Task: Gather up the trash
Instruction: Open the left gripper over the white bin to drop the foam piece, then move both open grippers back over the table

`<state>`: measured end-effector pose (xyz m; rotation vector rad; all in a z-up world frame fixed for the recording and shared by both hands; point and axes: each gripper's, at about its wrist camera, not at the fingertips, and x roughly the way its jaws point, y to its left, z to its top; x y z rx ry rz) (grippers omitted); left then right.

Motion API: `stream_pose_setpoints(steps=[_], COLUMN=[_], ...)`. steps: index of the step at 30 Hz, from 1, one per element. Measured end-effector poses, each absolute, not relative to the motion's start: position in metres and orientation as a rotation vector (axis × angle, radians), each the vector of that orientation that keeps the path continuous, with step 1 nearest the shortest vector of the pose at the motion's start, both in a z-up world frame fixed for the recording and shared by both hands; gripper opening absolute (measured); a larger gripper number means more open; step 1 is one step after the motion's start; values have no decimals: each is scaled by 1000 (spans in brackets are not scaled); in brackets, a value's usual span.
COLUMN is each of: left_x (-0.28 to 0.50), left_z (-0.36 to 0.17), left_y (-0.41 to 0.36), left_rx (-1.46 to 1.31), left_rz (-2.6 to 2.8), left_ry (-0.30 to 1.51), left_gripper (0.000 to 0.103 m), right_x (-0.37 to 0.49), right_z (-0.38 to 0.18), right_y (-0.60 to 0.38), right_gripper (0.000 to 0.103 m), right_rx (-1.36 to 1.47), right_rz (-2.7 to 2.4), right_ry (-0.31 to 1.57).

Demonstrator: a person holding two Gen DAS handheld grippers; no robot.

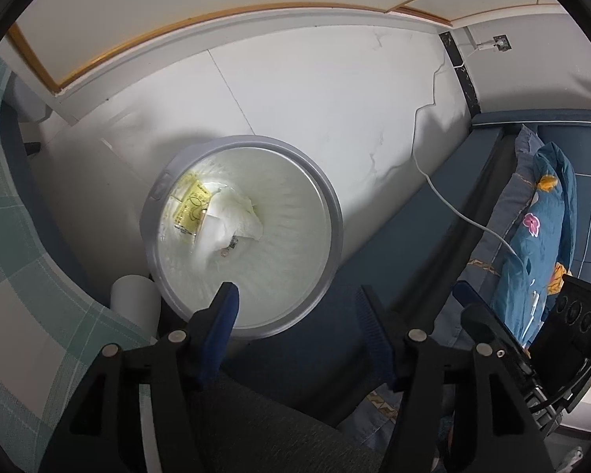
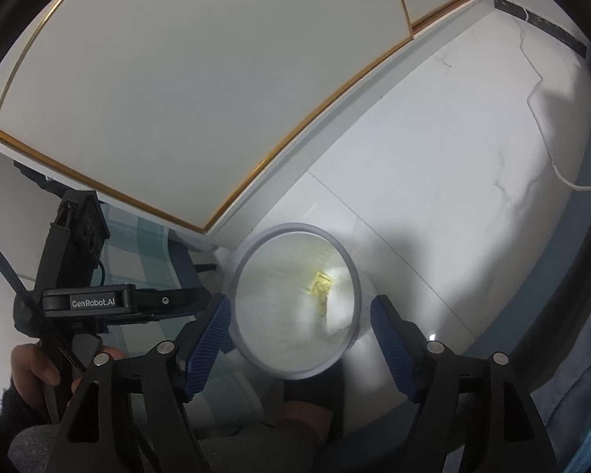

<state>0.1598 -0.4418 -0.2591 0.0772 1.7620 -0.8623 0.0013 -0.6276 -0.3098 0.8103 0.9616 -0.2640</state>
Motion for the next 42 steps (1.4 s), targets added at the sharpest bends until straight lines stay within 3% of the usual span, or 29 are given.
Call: stream_pose_setpoints(steps=[5,17,42], left_x=[158,158,149], left_z=[-235,-164,-39], left_y=[-433,-389,-235], left_rx=[89,115,-53], left_rz=[-872,-739,-498], left_ry=[1638,1382,894], left_gripper=[59,59,59], right_x=[-1,-3,2], right_z=[-306,-270,-94], right_y=[-626,-610,-493], right_gripper=[83,84,84], right_rx=[808,763,467], right_rz=[-288,-265,-74], right_ry=[958,946,612])
